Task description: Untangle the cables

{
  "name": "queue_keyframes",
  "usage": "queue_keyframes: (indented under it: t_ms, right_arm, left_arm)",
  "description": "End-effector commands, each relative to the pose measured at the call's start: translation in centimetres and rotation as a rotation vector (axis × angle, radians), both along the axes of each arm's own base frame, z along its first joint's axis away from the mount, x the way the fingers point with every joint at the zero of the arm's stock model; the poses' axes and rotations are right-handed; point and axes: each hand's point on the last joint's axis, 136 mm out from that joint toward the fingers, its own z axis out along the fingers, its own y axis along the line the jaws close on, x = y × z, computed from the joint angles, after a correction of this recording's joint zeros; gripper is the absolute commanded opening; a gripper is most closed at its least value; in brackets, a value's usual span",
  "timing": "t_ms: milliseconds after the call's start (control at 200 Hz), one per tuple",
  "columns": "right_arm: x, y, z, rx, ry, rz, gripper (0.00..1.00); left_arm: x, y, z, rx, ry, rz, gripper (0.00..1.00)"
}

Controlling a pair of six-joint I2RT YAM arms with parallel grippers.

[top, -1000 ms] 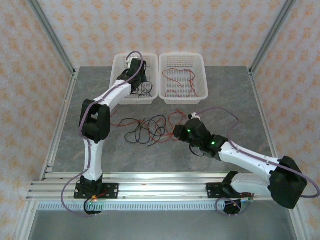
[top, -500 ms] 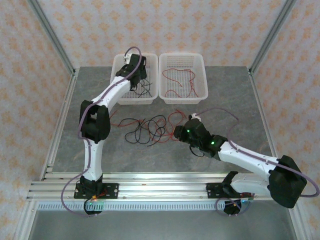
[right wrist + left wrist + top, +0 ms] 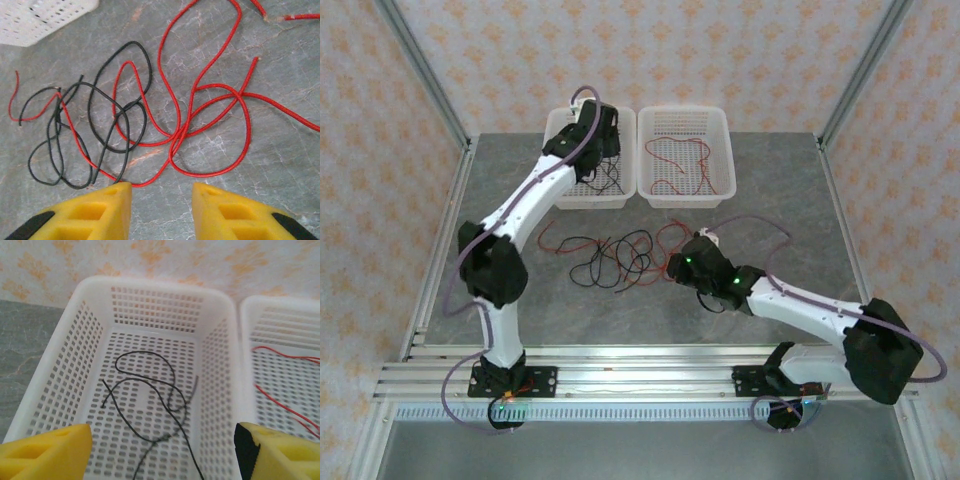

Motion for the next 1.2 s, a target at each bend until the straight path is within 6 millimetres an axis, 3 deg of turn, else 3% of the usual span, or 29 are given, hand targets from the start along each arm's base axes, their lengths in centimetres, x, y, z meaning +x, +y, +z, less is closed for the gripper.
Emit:
queue_keyframes:
  t_ms: [0, 255, 460, 616, 911, 1196]
  right_arm:
    - [0.7, -0.2, 0.3, -0.054, -0.01, -0.02, 0.37]
    - [2.2, 0.9, -1.3, -0.167, 0.021, 0.017, 0.36]
    - [4.9, 2.3, -1.9, -0.295, 0.004, 0.06, 0.34]
    - [6.3, 4.5, -3.0, -0.341, 0.002, 0.155, 0.3]
    - [7.1, 10.0, -3.4, -0.335, -0.058, 0.483, 0.31]
    - [9.7, 11.3, -6.2, -0.503, -0.089, 0.606, 0.33]
  left_arm:
    - [-3.2, 0.1, 2.3, -0.012, -0.036, -0.002, 0.77]
    - [-9.3, 0.2, 1.9, -0.12, -0.068, -0.03, 0.77]
    - [-13.5, 1.4, -0.7, -0.186, -0.051, -0.026, 0.77]
    - [-15.9, 2.4, -2.0, -0.222, -0.047, -0.015, 0.77]
    - [-18.1, 3.0, -3.7, -0.27, -0.024, -0.012, 0.77]
    - [-18.6, 3.0, -4.1, -0.287, -0.018, -0.014, 0.77]
